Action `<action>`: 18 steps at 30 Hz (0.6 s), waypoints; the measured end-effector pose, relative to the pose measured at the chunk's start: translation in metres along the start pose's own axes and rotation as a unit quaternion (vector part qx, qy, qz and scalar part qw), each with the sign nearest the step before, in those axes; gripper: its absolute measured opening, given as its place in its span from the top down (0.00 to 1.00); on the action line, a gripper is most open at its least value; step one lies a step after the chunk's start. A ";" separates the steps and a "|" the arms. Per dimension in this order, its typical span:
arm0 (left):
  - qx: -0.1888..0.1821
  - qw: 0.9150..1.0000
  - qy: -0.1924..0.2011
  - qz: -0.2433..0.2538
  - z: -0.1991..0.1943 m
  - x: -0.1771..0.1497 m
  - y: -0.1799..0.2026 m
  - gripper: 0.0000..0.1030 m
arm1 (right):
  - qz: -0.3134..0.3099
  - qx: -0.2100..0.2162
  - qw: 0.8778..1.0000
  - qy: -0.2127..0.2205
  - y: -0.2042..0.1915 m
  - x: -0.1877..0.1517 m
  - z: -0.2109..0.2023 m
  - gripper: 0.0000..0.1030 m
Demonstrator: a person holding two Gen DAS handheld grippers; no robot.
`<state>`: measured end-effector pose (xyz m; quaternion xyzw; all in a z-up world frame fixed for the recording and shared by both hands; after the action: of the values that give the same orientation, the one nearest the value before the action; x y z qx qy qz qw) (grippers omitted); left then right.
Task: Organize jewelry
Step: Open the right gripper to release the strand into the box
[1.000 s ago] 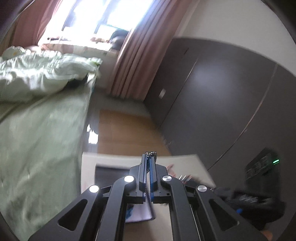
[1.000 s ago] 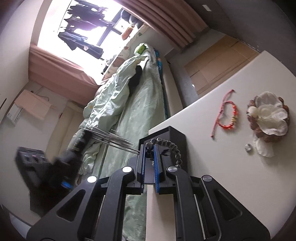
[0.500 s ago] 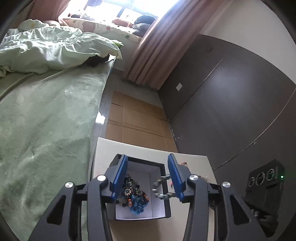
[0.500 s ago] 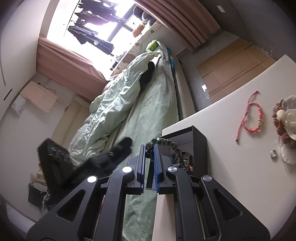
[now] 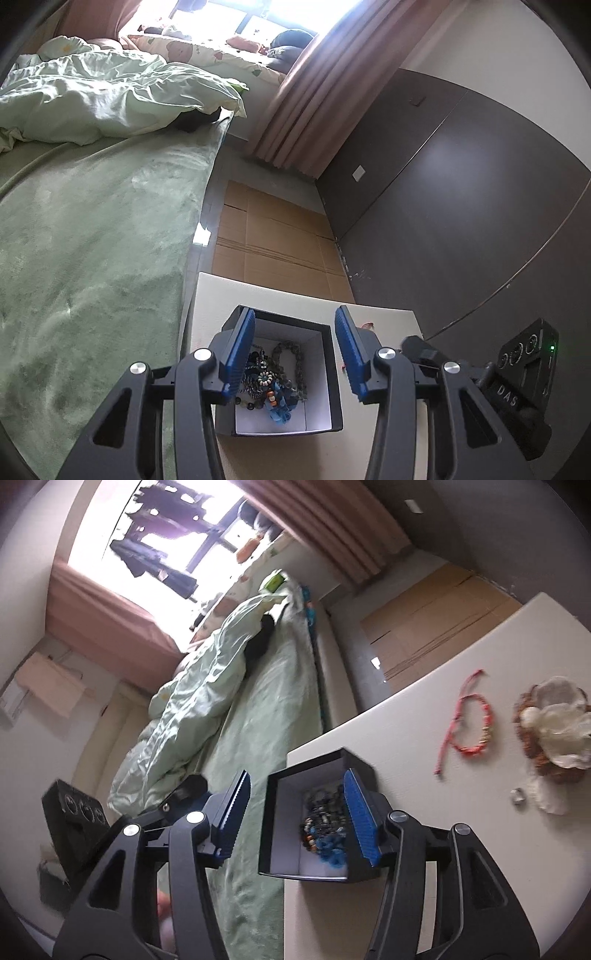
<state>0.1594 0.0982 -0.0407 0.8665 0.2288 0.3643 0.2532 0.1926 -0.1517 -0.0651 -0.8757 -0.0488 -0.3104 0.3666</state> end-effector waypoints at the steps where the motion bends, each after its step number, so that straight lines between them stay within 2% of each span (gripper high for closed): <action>1: 0.001 1.000 0.000 0.002 0.001 -0.001 0.001 0.58 | 0.003 -0.005 1.000 0.003 0.004 0.001 -0.005 0.48; 6: 0.007 1.000 0.000 0.009 0.002 -0.007 0.005 0.53 | 0.014 -0.014 1.000 0.001 0.016 0.001 -0.014 0.48; 12: 0.014 1.000 -0.003 0.027 0.003 -0.018 0.014 0.53 | 0.022 -0.026 0.999 -0.001 0.022 0.002 -0.023 0.48; 15: 0.013 0.999 -0.002 0.032 0.001 -0.024 0.018 0.46 | 0.026 -0.042 0.999 0.004 0.029 0.002 -0.033 0.48; 18: 0.011 0.999 -0.002 0.039 0.001 -0.030 0.024 0.43 | 0.032 -0.057 0.998 0.009 0.038 0.003 -0.042 0.48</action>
<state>0.1465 0.0620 -0.0421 0.8782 0.1986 0.3697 0.2295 0.1857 -0.2079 -0.0639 -0.8933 0.0003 -0.3088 0.3266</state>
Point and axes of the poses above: each gripper's, at about its wrist camera, not at the fingertips, and z roughly the way its jaws point, y to its right, x to its top, the point moved 1 cm from there along z, roughly the way its jaws point, and after that the axes turned 11 degrees about -z, right-handed, at the moved point
